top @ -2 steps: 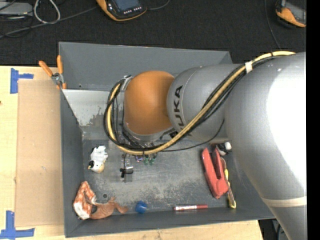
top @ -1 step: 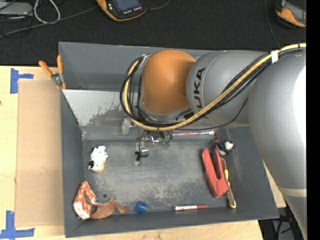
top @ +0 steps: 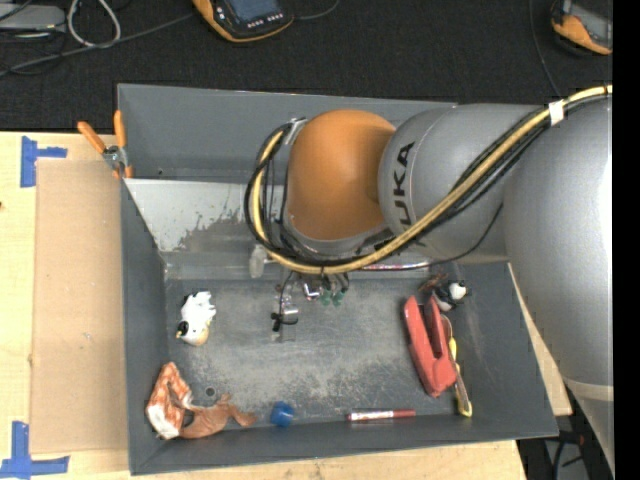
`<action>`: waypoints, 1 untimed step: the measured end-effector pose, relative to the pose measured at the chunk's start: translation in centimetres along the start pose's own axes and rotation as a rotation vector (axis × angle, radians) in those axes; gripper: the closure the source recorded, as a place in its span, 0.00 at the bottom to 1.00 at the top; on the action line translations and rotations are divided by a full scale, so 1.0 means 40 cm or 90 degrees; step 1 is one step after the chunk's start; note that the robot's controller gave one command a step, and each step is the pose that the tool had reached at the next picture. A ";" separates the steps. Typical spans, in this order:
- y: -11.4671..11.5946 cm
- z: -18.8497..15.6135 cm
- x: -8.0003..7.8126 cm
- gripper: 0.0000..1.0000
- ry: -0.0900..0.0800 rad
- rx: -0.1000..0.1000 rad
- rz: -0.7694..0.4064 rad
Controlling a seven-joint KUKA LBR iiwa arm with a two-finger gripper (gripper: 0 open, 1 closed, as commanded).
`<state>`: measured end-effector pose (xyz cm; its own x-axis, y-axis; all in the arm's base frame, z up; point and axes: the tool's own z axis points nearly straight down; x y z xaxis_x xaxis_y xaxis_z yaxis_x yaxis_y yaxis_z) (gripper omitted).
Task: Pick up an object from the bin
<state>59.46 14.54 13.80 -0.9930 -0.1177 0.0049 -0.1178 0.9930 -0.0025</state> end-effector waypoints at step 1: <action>0.026 -0.043 0.026 0.00 -0.001 0.000 0.081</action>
Offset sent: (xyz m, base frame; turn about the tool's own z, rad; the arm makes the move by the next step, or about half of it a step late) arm -0.0013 -0.0064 0.0670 0.2902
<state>58.30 15.47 15.53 -1.0000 0.0088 0.0025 0.0088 1.0000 -0.0023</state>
